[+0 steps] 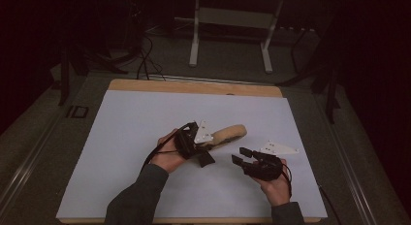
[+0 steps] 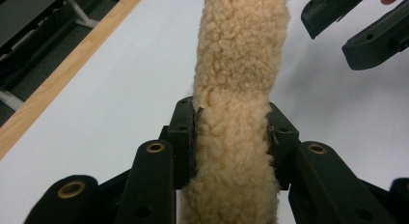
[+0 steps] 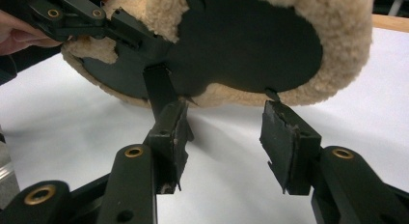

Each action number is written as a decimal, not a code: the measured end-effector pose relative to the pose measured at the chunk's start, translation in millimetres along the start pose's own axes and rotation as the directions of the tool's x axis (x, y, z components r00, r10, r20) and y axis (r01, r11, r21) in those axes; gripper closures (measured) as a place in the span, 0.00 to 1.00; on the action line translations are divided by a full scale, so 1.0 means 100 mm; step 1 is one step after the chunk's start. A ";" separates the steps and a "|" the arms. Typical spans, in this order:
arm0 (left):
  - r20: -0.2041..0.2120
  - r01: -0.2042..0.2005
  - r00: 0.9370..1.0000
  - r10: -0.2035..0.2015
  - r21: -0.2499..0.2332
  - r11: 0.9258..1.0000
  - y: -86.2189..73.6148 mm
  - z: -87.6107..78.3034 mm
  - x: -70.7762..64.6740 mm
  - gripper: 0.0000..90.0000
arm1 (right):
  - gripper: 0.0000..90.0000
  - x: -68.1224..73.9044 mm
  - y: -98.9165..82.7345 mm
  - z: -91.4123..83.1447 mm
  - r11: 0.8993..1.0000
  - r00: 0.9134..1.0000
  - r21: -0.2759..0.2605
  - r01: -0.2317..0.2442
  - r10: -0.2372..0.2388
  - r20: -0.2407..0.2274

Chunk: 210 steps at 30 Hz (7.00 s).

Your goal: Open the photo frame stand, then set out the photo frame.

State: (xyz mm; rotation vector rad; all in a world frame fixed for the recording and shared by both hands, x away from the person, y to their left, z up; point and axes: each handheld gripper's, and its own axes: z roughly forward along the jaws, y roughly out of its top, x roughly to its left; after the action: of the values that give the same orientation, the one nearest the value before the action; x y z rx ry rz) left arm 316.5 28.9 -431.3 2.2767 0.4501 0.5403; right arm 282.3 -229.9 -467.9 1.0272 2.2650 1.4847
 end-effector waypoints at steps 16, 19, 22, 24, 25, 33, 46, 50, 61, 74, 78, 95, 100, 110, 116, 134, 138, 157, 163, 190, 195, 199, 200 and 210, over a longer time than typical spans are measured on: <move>0.068 -0.072 0.995 0.068 0.067 0.995 0.10 0.13 -0.04 0.72 | 0.58 -0.03 -0.05 0.01 1.000 1.000 0.014 -0.008 0.008 0.008; 0.064 -0.072 0.996 0.066 0.088 0.994 0.12 0.18 -0.05 0.72 | 0.58 -0.02 -0.05 0.01 1.000 1.000 0.016 -0.007 0.006 0.005; 0.051 -0.082 0.996 0.077 0.128 0.988 0.18 0.25 -0.10 0.71 | 0.58 -0.03 -0.05 0.02 1.000 1.000 0.019 -0.007 0.007 0.006; 0.046 -0.091 0.995 0.084 0.158 0.983 0.21 0.31 -0.13 0.70 | 0.58 -0.03 -0.05 0.02 1.000 1.000 0.021 -0.004 0.004 0.007; 0.044 -0.096 0.995 0.090 0.171 0.981 0.23 0.34 -0.15 0.70 | 0.58 -0.03 -0.05 0.02 1.000 1.000 0.025 0.000 0.000 0.009; 0.051 -0.049 0.998 0.039 0.214 0.976 0.27 0.39 -0.19 0.61 | 0.57 -0.01 -0.07 0.01 0.995 0.999 0.092 0.047 -0.049 0.020; 0.116 0.026 0.992 -0.039 0.116 0.993 0.10 0.12 -0.09 0.49 | 0.56 -0.04 -0.10 0.02 0.991 0.998 0.119 0.052 -0.056 0.029; 0.115 0.063 0.991 -0.070 0.063 0.996 0.05 -0.03 -0.03 0.49 | 0.56 -0.05 -0.10 0.02 0.992 0.998 0.116 0.048 -0.052 0.030; 0.061 0.190 0.981 -0.186 -0.061 0.980 -0.26 -0.54 0.28 0.58 | 0.57 -0.06 -0.11 0.03 0.992 0.998 0.121 0.046 -0.050 0.035; -0.002 0.346 0.937 -0.348 -0.100 0.933 -0.96 -0.77 0.50 0.78 | 0.62 -0.05 -0.12 0.13 0.990 0.997 0.140 0.018 -0.029 0.075; -0.006 0.381 0.924 -0.383 -0.085 0.920 -1.14 -0.69 0.49 0.91 | 0.81 -0.07 -0.13 0.19 0.990 0.992 0.140 -0.031 0.013 0.129; 0.035 0.380 0.925 -0.379 -0.070 0.922 -1.26 -0.55 0.36 0.99 | 1.00 -0.11 -0.11 0.43 0.986 0.974 0.127 -0.112 0.083 0.211; 0.052 0.384 0.923 -0.381 -0.081 0.920 -1.28 -0.56 0.31 0.99 | 1.00 -0.11 -0.10 0.49 0.985 0.972 0.118 -0.126 0.099 0.214; 0.108 0.357 0.930 -0.351 -0.052 0.932 -1.23 -0.49 0.14 1.00 | 1.00 -0.01 0.00 0.63 0.987 0.977 0.115 -0.115 0.091 0.192; 0.158 0.330 0.934 -0.320 -0.036 0.943 -1.16 -0.37 0.02 1.00 | 1.00 0.05 0.10 0.72 0.988 0.980 0.115 -0.103 0.082 0.179; 0.221 0.306 0.932 -0.287 -0.054 0.951 -0.91 -0.09 -0.31 1.00 | 1.00 0.17 0.23 0.90 0.985 0.992 0.153 -0.082 0.066 0.107; 0.231 0.305 0.931 -0.284 -0.061 0.950 -0.86 -0.03 -0.36 1.00 | 1.00 0.17 0.25 0.91 0.984 0.994 0.161 -0.082 0.069 0.084; 0.269 0.291 0.930 -0.252 -0.119 0.949 -0.63 0.16 -0.55 1.00 | 1.00 0.16 0.34 0.93 0.975 1.000 0.224 -0.011 0.012 -0.005; 0.179 0.298 0.945 -0.274 -0.119 0.947 -0.71 0.01 -0.32 0.96 | 0.93 0.22 0.37 0.74 0.977 0.998 0.214 0.005 -0.017 0.055; -0.282 0.401 0.874 -0.396 -0.042 0.915 -0.79 0.28 0.74 0.62 | 0.50 0.57 0.10 -0.06 0.993 0.999 0.110 -0.033 0.031 0.021; -0.269 0.413 0.871 -0.411 -0.053 0.909 -0.85 0.31 0.82 0.62 | 0.41 0.63 0.02 -0.01 0.989 0.999 0.142 -0.033 0.029 0.028; -0.219 0.411 0.884 -0.414 -0.061 0.910 -0.87 0.37 0.87 0.65 | 0.41 0.69 -0.05 0.07 0.981 0.999 0.195 -0.006 -0.003 0.044; -0.204 0.406 0.890 -0.409 -0.057 0.912 -0.85 0.39 0.88 0.65 | 0.42 0.69 -0.06 0.08 0.979 0.999 0.202 -0.004 -0.006 0.048; -0.238 0.385 0.893 -0.381 -0.033 0.922 -0.79 0.44 0.90 0.83 | 0.49 0.72 -0.11 0.11 0.972 1.000 0.233 0.015 -0.020 0.017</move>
State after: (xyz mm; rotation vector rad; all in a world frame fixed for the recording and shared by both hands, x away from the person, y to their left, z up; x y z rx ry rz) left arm 402.8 97.3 -495.5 2.0650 1.0031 0.6097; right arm 231.5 -176.6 -470.2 1.0750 2.4711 1.2170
